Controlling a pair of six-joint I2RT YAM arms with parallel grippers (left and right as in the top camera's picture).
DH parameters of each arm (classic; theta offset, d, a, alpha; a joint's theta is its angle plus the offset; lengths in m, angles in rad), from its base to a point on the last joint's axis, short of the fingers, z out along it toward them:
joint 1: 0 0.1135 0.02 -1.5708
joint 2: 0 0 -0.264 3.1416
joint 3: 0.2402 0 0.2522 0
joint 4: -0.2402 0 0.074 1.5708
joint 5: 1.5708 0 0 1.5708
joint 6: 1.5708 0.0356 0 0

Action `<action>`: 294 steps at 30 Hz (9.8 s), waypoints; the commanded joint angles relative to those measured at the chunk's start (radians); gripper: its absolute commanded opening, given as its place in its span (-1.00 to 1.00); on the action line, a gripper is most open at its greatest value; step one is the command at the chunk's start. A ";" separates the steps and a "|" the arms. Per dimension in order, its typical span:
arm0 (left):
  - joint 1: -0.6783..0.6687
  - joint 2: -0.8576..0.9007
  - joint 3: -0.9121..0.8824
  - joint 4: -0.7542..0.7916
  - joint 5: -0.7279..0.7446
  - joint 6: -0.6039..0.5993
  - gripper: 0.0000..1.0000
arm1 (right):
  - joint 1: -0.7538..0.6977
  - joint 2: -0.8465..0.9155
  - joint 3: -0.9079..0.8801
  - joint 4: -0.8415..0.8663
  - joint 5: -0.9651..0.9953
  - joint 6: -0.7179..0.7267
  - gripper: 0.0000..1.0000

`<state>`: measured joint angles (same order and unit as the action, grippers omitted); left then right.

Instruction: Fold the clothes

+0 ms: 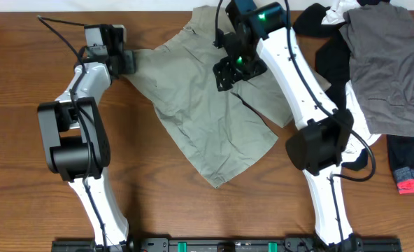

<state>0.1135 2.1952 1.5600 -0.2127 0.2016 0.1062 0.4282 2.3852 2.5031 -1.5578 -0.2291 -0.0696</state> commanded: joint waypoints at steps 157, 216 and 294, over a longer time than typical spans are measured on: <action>0.046 -0.780 0.000 -1.028 -0.244 -0.430 -0.88 | -0.471 -0.819 -0.972 0.655 0.008 0.136 -0.97; -0.087 -0.361 -0.206 -0.464 -0.049 -0.415 -0.14 | -0.348 -0.322 -0.859 1.180 -0.068 0.229 0.59; -0.241 -0.320 -0.343 -0.425 -0.221 -0.722 -0.11 | -0.314 -0.322 -0.861 1.004 -0.014 0.112 0.56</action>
<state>-0.1318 1.8683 1.2179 -0.6521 -0.0006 -0.5625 0.1040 2.0983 1.6230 -0.5537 -0.2501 0.0586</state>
